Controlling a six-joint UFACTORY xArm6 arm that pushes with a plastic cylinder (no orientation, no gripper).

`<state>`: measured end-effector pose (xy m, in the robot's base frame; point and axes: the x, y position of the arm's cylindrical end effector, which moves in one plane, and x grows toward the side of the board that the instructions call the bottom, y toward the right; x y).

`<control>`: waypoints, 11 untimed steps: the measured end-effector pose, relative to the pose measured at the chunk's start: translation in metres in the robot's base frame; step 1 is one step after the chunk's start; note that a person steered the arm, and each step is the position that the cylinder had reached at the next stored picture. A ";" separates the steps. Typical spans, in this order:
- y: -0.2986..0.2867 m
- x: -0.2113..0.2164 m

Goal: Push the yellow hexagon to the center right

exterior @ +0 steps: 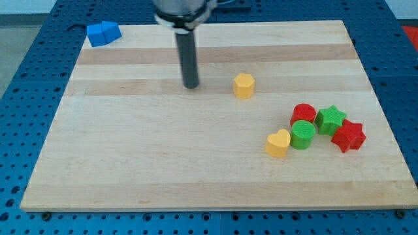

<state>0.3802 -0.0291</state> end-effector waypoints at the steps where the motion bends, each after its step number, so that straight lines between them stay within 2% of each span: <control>1: 0.066 0.000; 2: 0.066 0.000; 3: 0.041 0.012; 4: 0.053 0.040; 6: 0.173 0.026; 7: 0.196 0.024; 9: 0.104 0.024; 10: 0.083 0.017; 11: 0.110 -0.008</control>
